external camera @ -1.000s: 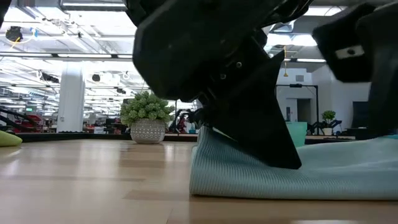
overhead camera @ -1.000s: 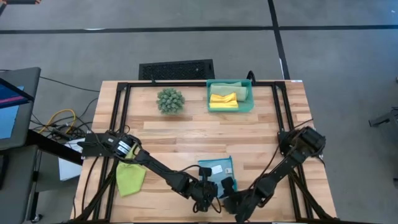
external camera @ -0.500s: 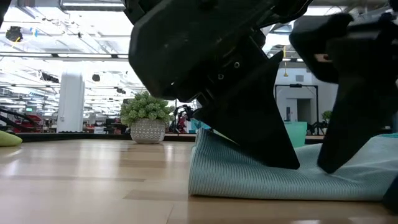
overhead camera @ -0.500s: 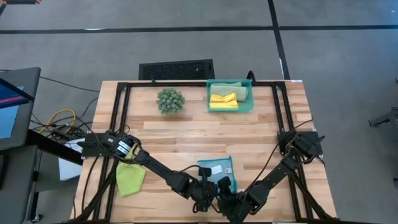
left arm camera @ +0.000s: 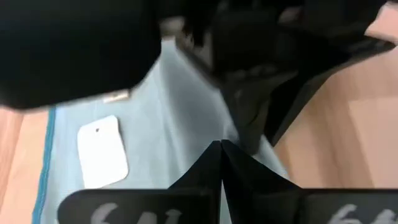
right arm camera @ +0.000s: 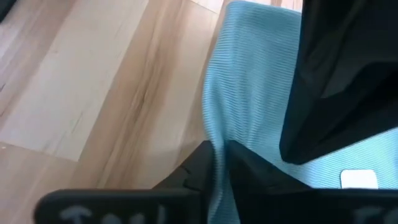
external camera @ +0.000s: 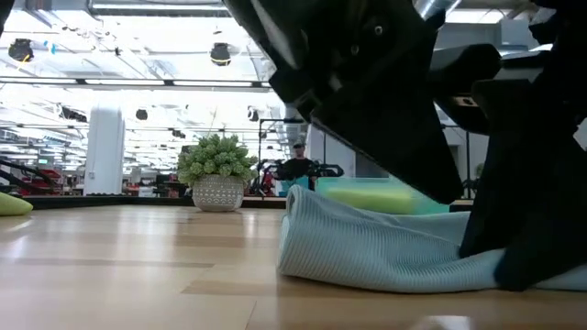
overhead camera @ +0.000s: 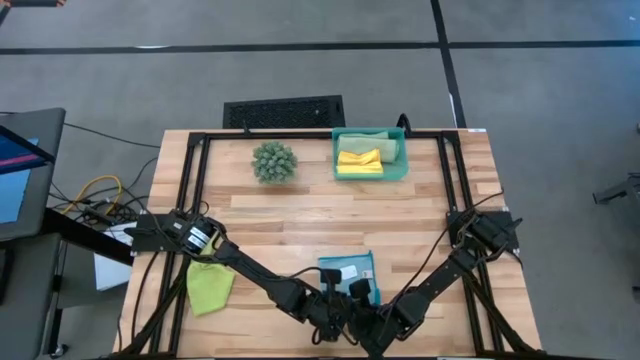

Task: Roll microfiber towels into tight, uniform cylinder then place into a basket
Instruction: Roll the blue microfiber cloth

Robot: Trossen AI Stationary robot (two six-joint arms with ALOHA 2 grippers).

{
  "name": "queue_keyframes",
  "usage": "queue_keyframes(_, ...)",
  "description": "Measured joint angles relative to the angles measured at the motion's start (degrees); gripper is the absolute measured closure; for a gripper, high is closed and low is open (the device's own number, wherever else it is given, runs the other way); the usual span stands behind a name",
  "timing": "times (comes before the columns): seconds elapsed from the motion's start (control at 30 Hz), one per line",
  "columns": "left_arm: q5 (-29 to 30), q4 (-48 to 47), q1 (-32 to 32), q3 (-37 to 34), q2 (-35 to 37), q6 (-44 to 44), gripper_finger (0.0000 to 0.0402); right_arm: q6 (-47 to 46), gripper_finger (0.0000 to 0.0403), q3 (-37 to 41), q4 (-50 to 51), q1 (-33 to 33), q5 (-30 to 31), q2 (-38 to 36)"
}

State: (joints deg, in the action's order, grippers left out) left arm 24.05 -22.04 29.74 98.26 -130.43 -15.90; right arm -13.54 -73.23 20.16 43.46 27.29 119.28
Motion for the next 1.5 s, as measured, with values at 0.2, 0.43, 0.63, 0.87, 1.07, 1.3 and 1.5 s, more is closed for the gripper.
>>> queue_keyframes(0.2,0.03,-1.27,-0.09,-1.40,0.04,-0.29,0.0401,0.00,0.0370,0.00,0.00,0.26,0.00,-0.02)
queue_keyframes(0.43,-2.39,2.31,-0.11,-4.43,0.17,-0.36,0.0402,0.00,0.0383,-1.02,1.24,1.14,-0.60,-0.04)
queue_keyframes(0.63,-5.61,3.83,0.70,-4.50,0.17,2.07,0.0401,-0.90,0.0381,-1.74,2.23,1.05,-4.74,-1.98)
queue_keyframes(0.87,-7.08,5.44,2.62,-4.68,0.11,5.56,0.0401,-1.91,0.0384,1.09,0.19,2.78,-5.18,-8.43)
queue_keyframes(1.07,-8.57,7.22,3.58,-4.63,0.02,8.80,0.0401,-3.43,0.0382,5.81,-6.57,1.40,-12.05,-9.66)
queue_keyframes(1.3,-2.93,1.81,4.74,-0.87,0.02,11.64,0.0401,-5.10,0.0380,7.97,-8.40,-1.02,-15.98,-9.68)
queue_keyframes(1.5,2.82,-6.20,6.04,2.18,0.02,10.07,0.0401,-4.89,0.0382,7.80,-8.68,-3.84,-20.83,-9.90)
